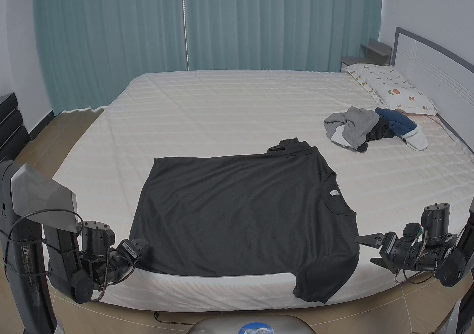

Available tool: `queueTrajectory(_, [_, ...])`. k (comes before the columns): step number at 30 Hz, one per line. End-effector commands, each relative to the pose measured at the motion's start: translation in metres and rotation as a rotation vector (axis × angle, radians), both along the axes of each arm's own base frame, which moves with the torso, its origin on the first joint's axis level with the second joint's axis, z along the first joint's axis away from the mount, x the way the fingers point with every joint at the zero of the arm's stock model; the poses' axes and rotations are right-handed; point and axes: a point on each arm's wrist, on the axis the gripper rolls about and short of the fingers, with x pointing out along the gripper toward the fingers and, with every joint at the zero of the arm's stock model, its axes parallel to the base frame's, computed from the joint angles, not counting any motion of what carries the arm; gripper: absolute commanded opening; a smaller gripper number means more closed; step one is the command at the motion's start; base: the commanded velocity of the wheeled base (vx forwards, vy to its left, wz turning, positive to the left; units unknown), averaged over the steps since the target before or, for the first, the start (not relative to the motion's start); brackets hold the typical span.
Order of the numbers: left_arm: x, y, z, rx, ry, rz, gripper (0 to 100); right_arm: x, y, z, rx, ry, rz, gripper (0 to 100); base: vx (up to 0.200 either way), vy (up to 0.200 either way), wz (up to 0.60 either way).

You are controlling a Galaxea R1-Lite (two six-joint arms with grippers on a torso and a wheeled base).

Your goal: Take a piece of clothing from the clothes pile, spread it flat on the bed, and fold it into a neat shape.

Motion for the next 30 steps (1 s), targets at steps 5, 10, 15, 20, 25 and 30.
queueTrajectory(5, [-0.01,0.002,-0.002,0.033,0.033,0.034,0,-0.002,-0.001,-0.002,-0.013,0.011,-0.002,100,0.0,0.0,0.0])
queueTrajectory(10, [-0.013,0.003,0.002,0.045,0.025,0.047,0,-0.002,-0.001,-0.011,-0.03,0.049,0.007,100,0.0,0.0,0.0])
queueTrajectory(15, [-0.017,0.004,0.006,0.043,0.027,0.046,0,-0.002,-0.005,-0.028,-0.104,0.095,0.052,100,0.0,0.0,0.0])
queueTrajectory(20, [-0.017,0.004,0.003,0.019,0.038,0.026,0,0.006,-0.006,-0.043,-0.123,0.126,0.055,100,0.0,0.0,0.0])
queueTrajectory(25, [-0.018,0.007,0.004,-0.012,0.038,0.017,0,0.02,-0.008,-0.048,-0.127,0.054,0.04,100,0.0,0.0,0.0])
queueTrajectory(30, [-0.026,0.01,0.005,-0.017,0.04,0.014,0,0.029,-0.006,-0.051,-0.132,0.031,0.043,100,0.0,0.0,0.0])
